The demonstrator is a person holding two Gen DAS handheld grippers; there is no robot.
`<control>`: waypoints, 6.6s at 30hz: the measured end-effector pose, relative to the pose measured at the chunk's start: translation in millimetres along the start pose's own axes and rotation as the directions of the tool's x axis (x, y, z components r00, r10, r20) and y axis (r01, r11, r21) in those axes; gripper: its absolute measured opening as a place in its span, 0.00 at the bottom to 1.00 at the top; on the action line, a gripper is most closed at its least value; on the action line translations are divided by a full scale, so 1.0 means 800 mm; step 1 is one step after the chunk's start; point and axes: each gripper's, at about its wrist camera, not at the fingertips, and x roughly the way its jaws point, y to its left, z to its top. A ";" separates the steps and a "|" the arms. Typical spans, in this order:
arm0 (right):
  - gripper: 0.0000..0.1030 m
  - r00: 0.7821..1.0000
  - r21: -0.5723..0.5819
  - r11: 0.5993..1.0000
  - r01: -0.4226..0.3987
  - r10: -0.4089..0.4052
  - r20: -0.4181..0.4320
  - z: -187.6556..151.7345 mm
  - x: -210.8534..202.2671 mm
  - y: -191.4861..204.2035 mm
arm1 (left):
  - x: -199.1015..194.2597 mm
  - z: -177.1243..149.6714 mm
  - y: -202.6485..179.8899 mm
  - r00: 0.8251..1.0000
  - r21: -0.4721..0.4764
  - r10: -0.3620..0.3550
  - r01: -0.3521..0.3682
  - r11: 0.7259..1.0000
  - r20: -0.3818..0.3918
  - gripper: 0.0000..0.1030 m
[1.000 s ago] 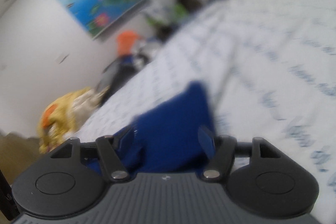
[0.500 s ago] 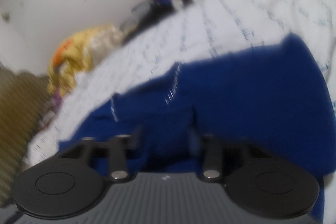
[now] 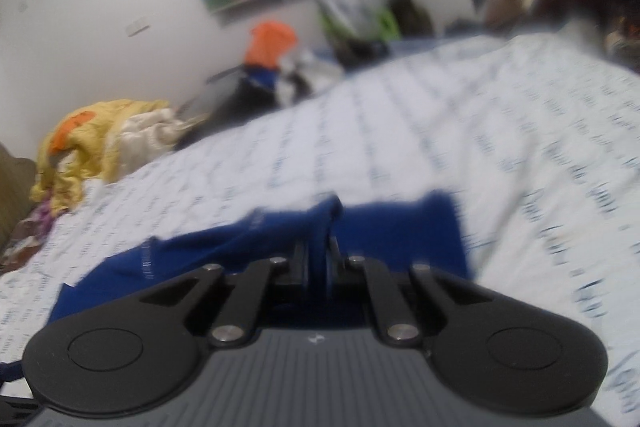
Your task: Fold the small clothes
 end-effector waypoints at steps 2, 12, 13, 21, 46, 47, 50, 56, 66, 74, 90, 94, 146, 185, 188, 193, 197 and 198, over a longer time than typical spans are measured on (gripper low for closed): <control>0.07 1.000 -0.008 0.999 0.031 -0.031 0.001 -0.001 0.000 -0.007 | 0.001 0.000 0.002 1.000 -0.007 -0.006 0.006 1.000 0.003 1.00; 0.33 0.981 -0.157 0.969 0.188 -0.194 -0.024 -0.018 0.012 0.013 | 0.001 0.000 0.017 1.000 -0.030 0.017 -0.016 0.999 0.014 1.00; 0.38 0.981 -0.159 0.969 0.190 -0.193 0.000 -0.018 0.007 0.014 | 0.003 0.001 0.021 1.000 -0.039 0.022 -0.021 0.999 0.011 1.00; 0.45 0.972 -0.275 0.941 0.199 -0.225 -0.066 -0.036 0.028 0.030 | 0.013 -0.002 0.038 0.999 -0.073 0.039 -0.040 0.997 -0.019 1.00; 0.86 0.983 -0.275 0.954 0.117 -0.150 -0.105 -0.101 -0.040 0.041 | 0.005 -0.032 0.042 1.000 -0.094 0.009 -0.009 0.995 -0.007 1.00; 0.88 0.983 -0.278 0.953 0.116 -0.151 -0.106 -0.102 -0.040 0.042 | 0.005 -0.033 0.043 1.000 -0.098 0.006 -0.006 0.995 -0.006 1.00; 0.99 0.983 -0.292 0.952 0.092 -0.134 -0.128 -0.103 -0.037 0.044 | 0.007 -0.034 0.045 1.000 -0.111 -0.003 0.003 0.994 -0.007 1.00; 1.00 0.982 -0.299 0.951 0.081 -0.127 -0.137 -0.106 -0.037 0.049 | 0.007 -0.034 0.045 1.000 -0.115 -0.006 0.005 0.993 -0.008 1.00; 1.00 0.983 -0.293 0.953 0.079 -0.124 -0.137 -0.108 -0.037 0.050 | 0.007 -0.034 0.045 1.000 -0.117 -0.008 0.007 0.993 -0.004 1.00; 1.00 0.983 -0.294 0.952 0.081 -0.126 -0.136 -0.108 -0.038 0.050 | 0.007 -0.034 0.045 1.000 -0.116 -0.007 0.007 0.993 -0.004 1.00; 1.00 0.987 -0.191 0.980 -0.047 0.015 -0.163 -0.111 -0.081 0.023 | -0.048 -0.045 0.078 0.996 -0.031 -0.089 0.089 0.996 0.006 1.00; 1.00 0.976 -0.103 0.987 -0.122 0.101 -0.192 -0.104 -0.111 -0.011 | -0.063 -0.058 0.121 0.986 -0.058 -0.162 0.160 0.985 -0.034 1.00; 0.05 0.996 -0.161 0.985 -0.055 0.042 -0.083 -0.059 -0.098 -0.029 | -0.019 0.020 0.135 0.961 -0.048 -0.273 0.275 0.960 0.037 0.03; 0.05 0.959 -0.084 0.979 -0.187 0.163 -0.231 -0.159 -0.200 -0.014 | -0.095 -0.116 0.143 0.873 -0.139 -0.475 0.459 0.877 -0.113 0.07; 0.05 0.961 -0.048 0.976 -0.212 0.199 -0.189 -0.148 -0.214 -0.018 | -0.119 -0.109 0.146 0.871 -0.113 -0.489 0.481 0.869 -0.052 0.07; 0.05 0.951 -0.057 0.952 -0.300 0.295 -0.088 -0.109 -0.262 -0.017 | -0.178 -0.077 0.179 0.822 -0.108 -0.562 0.569 0.815 0.092 0.07; 0.05 0.931 -0.090 0.927 -0.365 0.363 -0.040 -0.082 -0.300 -0.015 | -0.222 -0.062 0.206 0.789 -0.098 -0.589 0.609 0.787 0.177 0.07; 0.05 0.922 -0.085 0.918 -0.388 0.387 -0.030 -0.076 -0.309 -0.017 | -0.232 -0.061 0.211 0.783 -0.091 -0.592 0.615 0.783 0.190 0.07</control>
